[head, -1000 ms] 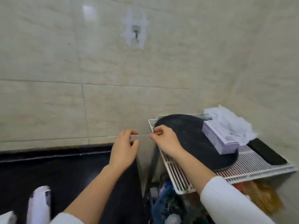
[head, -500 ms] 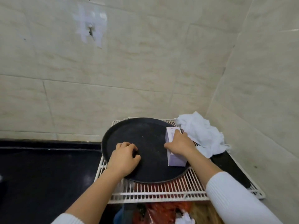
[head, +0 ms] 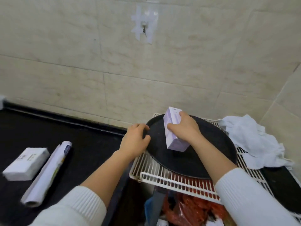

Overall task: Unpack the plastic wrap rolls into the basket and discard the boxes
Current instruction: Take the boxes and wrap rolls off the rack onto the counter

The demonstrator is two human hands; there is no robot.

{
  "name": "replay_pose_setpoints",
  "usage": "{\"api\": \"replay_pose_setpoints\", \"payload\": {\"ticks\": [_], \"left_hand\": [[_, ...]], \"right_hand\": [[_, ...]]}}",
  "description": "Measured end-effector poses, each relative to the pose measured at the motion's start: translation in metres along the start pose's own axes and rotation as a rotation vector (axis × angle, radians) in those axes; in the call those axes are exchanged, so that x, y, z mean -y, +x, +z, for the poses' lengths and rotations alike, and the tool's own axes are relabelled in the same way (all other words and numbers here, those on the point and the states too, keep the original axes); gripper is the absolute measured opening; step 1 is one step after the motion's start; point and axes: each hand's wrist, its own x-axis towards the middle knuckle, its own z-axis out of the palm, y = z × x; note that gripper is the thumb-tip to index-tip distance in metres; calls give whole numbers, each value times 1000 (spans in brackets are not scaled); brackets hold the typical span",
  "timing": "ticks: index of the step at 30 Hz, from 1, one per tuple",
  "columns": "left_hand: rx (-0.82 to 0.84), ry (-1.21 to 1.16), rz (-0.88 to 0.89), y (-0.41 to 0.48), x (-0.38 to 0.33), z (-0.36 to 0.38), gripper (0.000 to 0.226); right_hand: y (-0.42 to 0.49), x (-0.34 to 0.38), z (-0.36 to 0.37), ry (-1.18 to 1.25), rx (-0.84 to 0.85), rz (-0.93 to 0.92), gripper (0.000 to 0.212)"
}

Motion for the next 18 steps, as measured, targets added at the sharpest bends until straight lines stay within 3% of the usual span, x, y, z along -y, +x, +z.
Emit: {"api": "replay_pose_setpoints", "payload": {"ticks": [6,10,14,18], "left_hand": [[-247,51,-218,-28,92,-84,28],[-319,94,-392,-62,172,-135,29],[-278,129,-506,-102,255,-161,29],[-269,138,-664,-144,333,-172,34]], "right_hand": [[-15,108,87,124,165,-218,73],[-36,171,165,159,278,-272,73],[-65,203,263,116,426,-198,76],[-82,208,345,40,462,-9,72]]}}
